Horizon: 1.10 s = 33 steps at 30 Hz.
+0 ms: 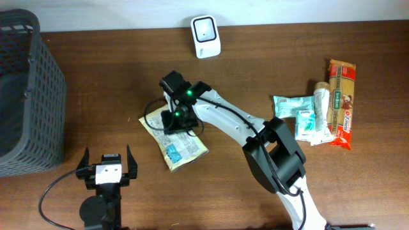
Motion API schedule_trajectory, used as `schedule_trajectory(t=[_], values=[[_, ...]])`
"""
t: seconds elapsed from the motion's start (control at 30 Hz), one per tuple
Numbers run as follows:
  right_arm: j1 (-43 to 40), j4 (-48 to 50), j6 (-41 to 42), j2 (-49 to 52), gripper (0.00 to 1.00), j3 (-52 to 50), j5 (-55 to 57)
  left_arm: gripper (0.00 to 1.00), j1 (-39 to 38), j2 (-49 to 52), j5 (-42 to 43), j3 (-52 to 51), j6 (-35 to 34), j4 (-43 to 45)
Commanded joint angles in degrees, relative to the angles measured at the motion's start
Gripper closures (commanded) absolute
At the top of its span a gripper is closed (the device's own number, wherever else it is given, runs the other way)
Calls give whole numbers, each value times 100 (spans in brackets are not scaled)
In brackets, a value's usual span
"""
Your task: Scan the item barcode
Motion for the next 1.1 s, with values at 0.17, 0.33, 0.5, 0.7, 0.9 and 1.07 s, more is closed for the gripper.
schedule_trajectory(t=[0.17, 0.33, 0.5, 0.7, 0.9, 1.07], values=[[337, -621, -490, -136, 55, 17, 138, 1, 28, -24, -22, -22, 85, 0], [339, 111, -452, -157, 55, 26, -236, 1, 28, -24, -22, -22, 85, 0], [566, 514, -188, -31, 52, 201, -330, 1, 28, -24, -22, -22, 85, 0], [645, 155, 28, 470, 57, 201, 2, 1, 28, -24, -22, -22, 85, 0], [-393, -1414, -431, 466, 66, 203, 553, 1, 28, -24, -22, -22, 85, 0], [-844, -1646, -1099, -208, 66, 229, 560, 1, 28, -24, -22, -22, 85, 0]])
